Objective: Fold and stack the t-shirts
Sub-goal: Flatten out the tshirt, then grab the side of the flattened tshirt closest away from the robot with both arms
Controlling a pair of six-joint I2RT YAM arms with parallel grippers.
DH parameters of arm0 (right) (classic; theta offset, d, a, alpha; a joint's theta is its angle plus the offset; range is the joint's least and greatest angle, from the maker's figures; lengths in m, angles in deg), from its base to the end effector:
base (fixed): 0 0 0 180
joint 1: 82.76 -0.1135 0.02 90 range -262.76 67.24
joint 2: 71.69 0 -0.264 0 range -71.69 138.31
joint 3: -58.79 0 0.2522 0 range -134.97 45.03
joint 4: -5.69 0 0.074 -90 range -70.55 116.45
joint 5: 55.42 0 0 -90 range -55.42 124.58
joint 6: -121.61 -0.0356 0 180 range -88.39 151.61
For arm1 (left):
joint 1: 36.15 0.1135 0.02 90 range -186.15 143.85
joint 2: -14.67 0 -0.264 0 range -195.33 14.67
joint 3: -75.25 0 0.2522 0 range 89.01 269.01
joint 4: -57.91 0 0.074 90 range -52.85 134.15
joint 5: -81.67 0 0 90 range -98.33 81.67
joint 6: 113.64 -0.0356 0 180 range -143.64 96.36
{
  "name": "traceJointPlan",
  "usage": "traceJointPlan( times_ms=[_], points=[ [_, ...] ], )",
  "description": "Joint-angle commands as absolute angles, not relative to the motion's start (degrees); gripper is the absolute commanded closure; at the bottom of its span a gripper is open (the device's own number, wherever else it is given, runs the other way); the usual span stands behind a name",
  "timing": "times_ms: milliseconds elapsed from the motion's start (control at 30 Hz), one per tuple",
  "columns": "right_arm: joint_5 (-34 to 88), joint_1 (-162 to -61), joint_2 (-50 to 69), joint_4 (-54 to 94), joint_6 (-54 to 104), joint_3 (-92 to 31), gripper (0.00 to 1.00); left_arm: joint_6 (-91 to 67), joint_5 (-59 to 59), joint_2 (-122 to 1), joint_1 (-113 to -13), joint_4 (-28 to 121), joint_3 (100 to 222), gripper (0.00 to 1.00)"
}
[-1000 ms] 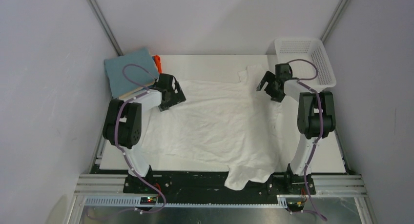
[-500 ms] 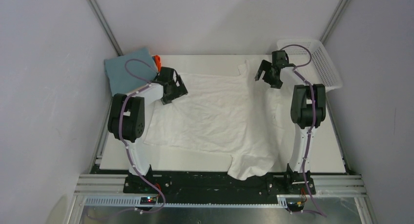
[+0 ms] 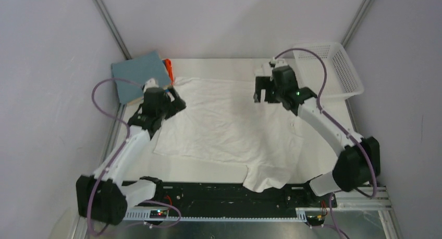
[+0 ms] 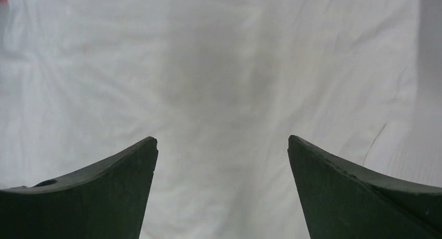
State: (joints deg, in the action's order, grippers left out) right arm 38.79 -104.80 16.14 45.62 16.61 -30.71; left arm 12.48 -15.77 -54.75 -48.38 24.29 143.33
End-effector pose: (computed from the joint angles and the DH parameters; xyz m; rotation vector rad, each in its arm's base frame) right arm 0.3236 0.1282 0.3169 -0.0981 2.2479 0.2681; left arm 0.2638 -0.0525 0.2921 -0.5268 2.1310 -0.3380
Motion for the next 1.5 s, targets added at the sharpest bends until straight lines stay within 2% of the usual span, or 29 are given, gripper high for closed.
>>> traceJointPlan(
  times_ms=[0,133,300,600,800,933,1000,1167,1200,1267,1467],
  points=[
    [46.7,-113.5,7.5,52.0,12.6,-19.1,0.01,18.3,-22.6,-42.6,-48.7,14.8,130.3,0.0],
    [52.4,-128.6,-0.9,56.6,8.1,-12.4,0.01,23.8,-27.4,-30.6,-48.8,7.9,119.0,0.0],
    [52.7,-147.7,-8.3,58.9,1.9,-5.9,0.01,31.0,-31.5,-23.3,-49.6,2.2,113.0,0.0],
    [47.8,-164.5,-9.2,63.5,-2.0,-1.5,0.07,36.3,-35.1,-32.9,-49.6,2.7,111.9,0.02],
    [43.0,-168.5,-6.4,65.0,-2.6,0.9,0.18,36.5,-31.6,-40.5,-49.5,10.9,112.6,0.28],
    [44.6,-169.5,-4.0,63.9,-3.8,2.8,0.2,35.9,-31.0,-46.0,-49.6,13.8,112.7,0.4],
    [46.5,-169.3,-3.0,64.0,-4.6,3.4,0.2,35.7,-30.6,-47.2,-49.6,14.5,113.4,0.56],
    [50.6,-166.7,-1.8,63.5,-8.1,5.1,0.21,35.6,-31.4,-48.1,-49.6,15.4,114.1,0.76],
    [50.8,-166.1,-1.7,63.4,-8.4,5.5,0.22,35.5,-31.5,-48.4,-49.6,15.6,114.2,0.87],
    [50.9,-164.5,-1.2,62.8,-9.0,6.5,0.25,34.9,-31.4,-49.0,-49.6,16.4,114.5,0.98],
    [50.7,-160.9,2.1,60.1,-7.6,8.3,0.33,33.4,-31.5,-50.5,-49.6,19.1,115.4,1.0]
  ],
)
